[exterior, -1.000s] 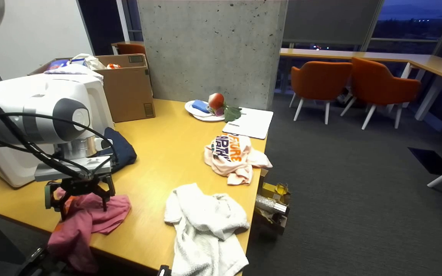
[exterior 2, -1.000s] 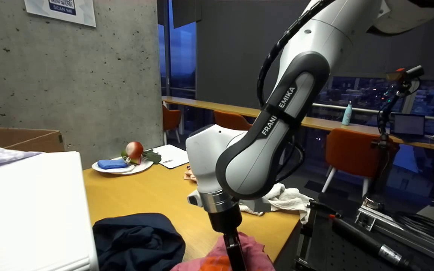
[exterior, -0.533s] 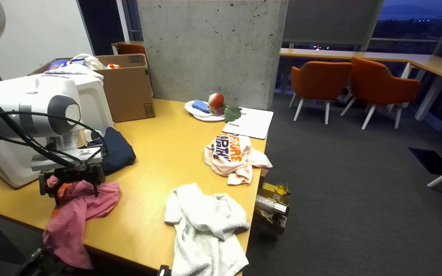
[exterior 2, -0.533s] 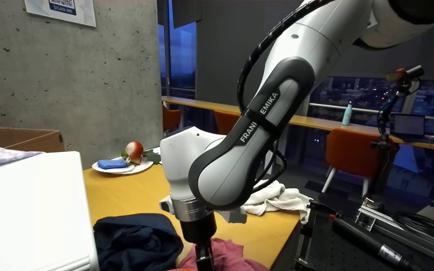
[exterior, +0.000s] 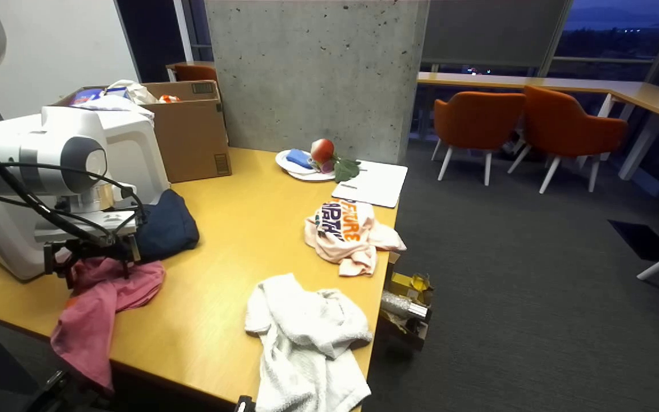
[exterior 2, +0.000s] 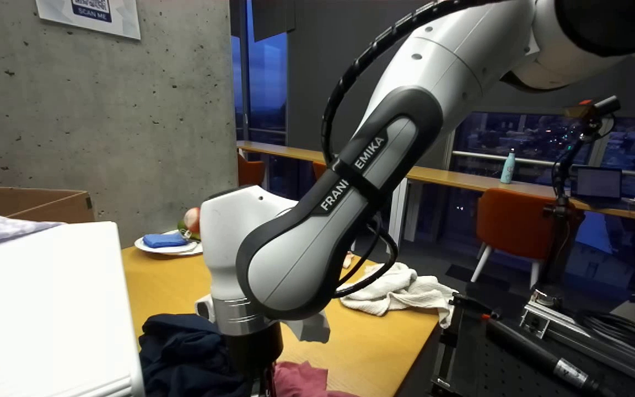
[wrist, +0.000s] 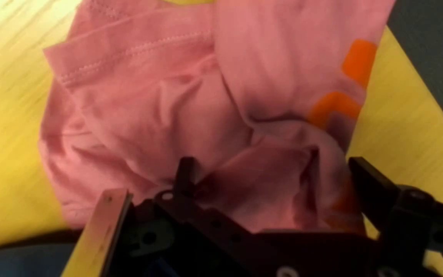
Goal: Slide the pink shirt to the right side of the table, slide the peach shirt to the bottom right side of the table, slide the white towel to the left side of the table, slide the black shirt to the top left side of the table
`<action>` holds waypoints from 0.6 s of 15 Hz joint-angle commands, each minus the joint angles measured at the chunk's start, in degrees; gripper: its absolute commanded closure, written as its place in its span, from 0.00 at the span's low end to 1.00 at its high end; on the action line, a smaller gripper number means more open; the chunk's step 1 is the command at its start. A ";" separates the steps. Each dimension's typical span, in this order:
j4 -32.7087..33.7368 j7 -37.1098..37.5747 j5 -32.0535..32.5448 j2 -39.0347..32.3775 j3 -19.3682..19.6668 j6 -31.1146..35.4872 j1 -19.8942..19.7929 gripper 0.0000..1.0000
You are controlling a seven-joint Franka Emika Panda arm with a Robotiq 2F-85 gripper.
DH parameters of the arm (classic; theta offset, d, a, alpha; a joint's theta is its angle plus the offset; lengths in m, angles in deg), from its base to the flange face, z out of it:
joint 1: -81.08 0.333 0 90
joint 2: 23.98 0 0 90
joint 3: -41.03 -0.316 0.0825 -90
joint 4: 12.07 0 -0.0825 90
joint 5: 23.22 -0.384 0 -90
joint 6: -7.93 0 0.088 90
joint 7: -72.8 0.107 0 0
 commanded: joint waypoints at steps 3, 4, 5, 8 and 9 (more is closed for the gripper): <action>2.39 -1.76 -2.89 0.38 -0.89 -1.94 -0.87 0.00; 2.46 -1.31 -2.84 1.01 -0.51 -2.31 -0.69 0.00; 2.28 -1.35 -2.87 2.05 -0.45 -2.74 -0.91 0.00; 1.88 -1.20 -2.62 5.06 0.16 -4.15 -1.22 0.00; 2.20 -1.33 -2.45 5.59 0.54 -4.56 -1.37 0.00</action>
